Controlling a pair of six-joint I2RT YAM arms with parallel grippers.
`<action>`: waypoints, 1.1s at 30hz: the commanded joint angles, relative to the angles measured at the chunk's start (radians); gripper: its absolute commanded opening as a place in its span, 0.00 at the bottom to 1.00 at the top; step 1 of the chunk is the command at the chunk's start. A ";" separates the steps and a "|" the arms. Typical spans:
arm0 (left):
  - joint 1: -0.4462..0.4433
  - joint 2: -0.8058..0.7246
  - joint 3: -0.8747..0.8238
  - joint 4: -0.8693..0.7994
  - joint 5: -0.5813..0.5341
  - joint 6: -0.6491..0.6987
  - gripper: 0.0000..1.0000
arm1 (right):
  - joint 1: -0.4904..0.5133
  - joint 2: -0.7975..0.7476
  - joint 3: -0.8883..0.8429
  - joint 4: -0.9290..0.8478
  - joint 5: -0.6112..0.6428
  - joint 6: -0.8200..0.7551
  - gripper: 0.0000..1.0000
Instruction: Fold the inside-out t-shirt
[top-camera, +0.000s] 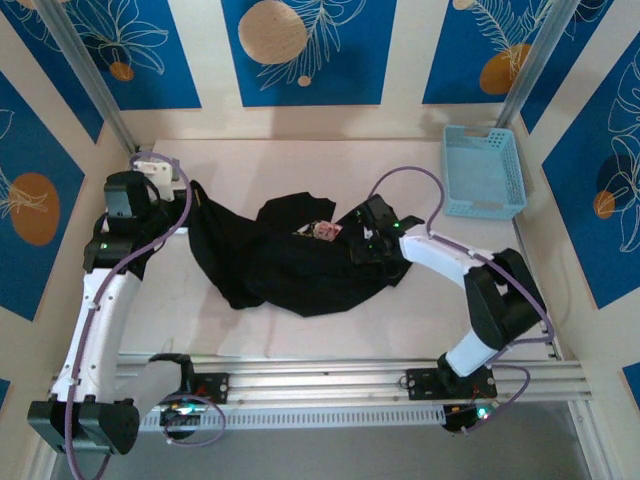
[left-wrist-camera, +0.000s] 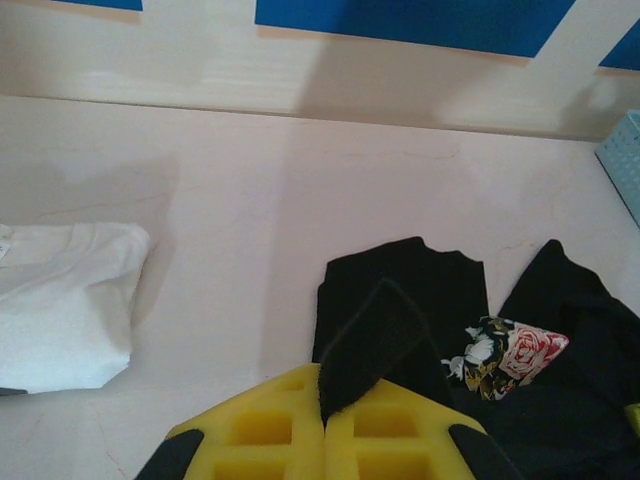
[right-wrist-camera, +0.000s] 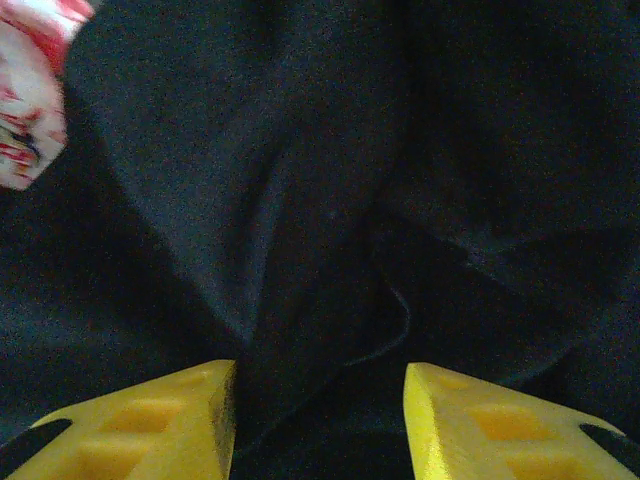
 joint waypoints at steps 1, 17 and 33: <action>0.020 -0.014 -0.006 0.040 0.025 -0.014 0.00 | -0.049 -0.051 -0.040 0.078 -0.112 0.037 0.44; 0.025 -0.022 -0.015 0.053 0.049 -0.020 0.00 | -0.087 0.102 0.008 0.061 -0.062 0.002 0.26; 0.026 -0.026 -0.019 0.065 0.061 -0.027 0.00 | -0.137 0.016 0.049 0.080 -0.073 -0.054 0.00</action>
